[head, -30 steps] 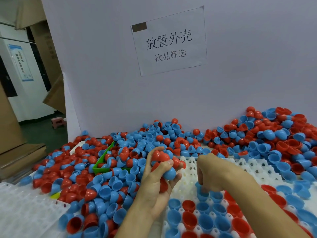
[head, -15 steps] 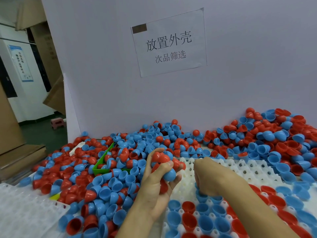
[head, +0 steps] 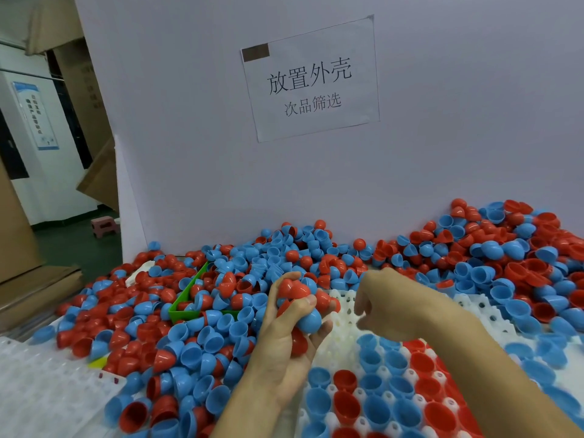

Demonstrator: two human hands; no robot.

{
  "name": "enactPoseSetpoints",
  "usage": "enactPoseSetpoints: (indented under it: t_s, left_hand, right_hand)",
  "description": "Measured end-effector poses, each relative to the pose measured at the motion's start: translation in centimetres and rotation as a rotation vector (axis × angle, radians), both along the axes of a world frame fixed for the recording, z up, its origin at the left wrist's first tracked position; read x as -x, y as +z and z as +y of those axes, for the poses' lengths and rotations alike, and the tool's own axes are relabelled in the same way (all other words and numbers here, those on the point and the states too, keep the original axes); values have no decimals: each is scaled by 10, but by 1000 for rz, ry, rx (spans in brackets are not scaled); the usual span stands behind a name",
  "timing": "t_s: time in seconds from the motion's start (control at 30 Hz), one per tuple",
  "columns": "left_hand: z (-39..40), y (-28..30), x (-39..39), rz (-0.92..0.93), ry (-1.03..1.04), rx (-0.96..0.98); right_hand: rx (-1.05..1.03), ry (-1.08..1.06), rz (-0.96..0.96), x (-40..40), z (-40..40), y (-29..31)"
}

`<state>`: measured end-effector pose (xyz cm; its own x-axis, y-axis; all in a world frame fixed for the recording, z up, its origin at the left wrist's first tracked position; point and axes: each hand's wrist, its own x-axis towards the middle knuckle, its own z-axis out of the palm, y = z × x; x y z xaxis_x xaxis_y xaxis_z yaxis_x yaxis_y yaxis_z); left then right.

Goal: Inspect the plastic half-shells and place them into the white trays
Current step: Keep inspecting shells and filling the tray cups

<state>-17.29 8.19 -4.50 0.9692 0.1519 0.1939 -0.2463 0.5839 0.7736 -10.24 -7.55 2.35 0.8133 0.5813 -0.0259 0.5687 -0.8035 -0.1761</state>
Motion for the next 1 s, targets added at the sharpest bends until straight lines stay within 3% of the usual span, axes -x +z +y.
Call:
enactPoseSetpoints:
  t_s: [0.17, 0.5, 0.77, 1.0]
  left_hand:
    - [-1, 2, 0, 3, -18, 39]
    - [-3, 4, 4, 1, -100, -6]
    - [-2, 5, 2, 13, -40, 17]
    - [-1, 5, 3, 36, -24, 47]
  right_hand:
    - [-387, 152, 115, 1, -2, 13]
    - [-536, 169, 14, 0, 8, 0]
    - [-514, 84, -15, -8, 1, -1]
    - [-33, -179, 52, -15, 2, -33]
